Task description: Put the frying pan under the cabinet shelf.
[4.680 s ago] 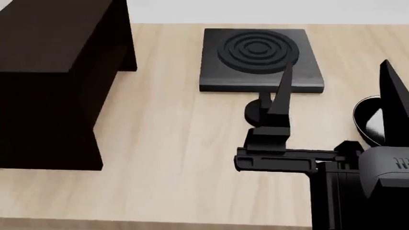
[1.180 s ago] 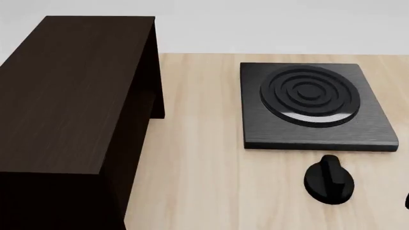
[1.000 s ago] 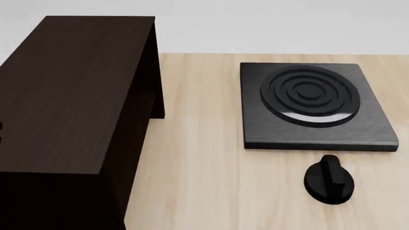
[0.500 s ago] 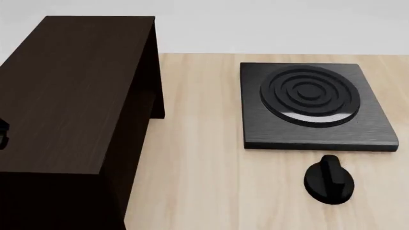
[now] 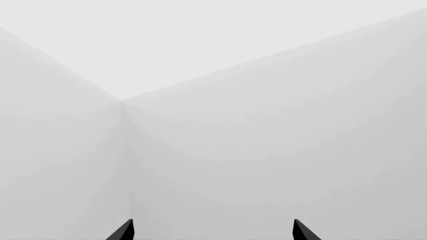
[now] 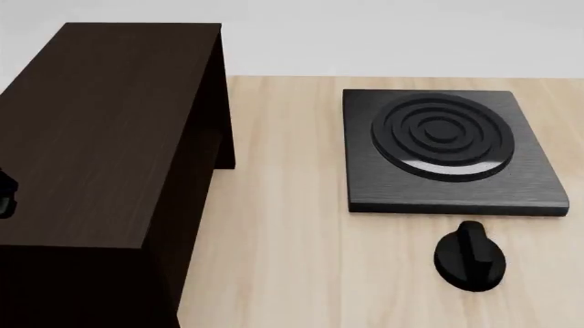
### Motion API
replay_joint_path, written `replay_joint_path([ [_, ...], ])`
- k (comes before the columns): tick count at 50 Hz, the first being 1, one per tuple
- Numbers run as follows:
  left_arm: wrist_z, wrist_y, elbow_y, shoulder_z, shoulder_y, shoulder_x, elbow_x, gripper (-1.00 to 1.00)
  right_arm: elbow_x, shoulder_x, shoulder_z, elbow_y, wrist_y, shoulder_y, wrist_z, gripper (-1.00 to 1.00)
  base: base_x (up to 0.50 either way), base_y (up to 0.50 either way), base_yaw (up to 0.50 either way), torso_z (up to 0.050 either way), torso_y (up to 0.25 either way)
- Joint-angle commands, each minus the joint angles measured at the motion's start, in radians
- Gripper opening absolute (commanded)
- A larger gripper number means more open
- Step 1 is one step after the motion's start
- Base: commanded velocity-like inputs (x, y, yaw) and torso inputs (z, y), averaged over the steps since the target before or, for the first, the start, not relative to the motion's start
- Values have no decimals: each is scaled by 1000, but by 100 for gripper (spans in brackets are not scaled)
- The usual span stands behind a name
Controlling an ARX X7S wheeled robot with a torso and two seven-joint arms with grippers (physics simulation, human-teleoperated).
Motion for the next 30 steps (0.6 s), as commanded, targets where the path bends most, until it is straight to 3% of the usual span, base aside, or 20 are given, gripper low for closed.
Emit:
replay_joint_path([
  [1, -8, 2, 2, 5, 8, -3, 0, 100, -8, 35, -17, 34, 15, -13, -12, 100, 0, 0, 0, 0, 0],
  [30, -21, -23, 11, 26, -3, -10, 0, 100, 19, 125, -150, 154, 111, 112, -46, 100, 0, 0, 0, 0, 0],
])
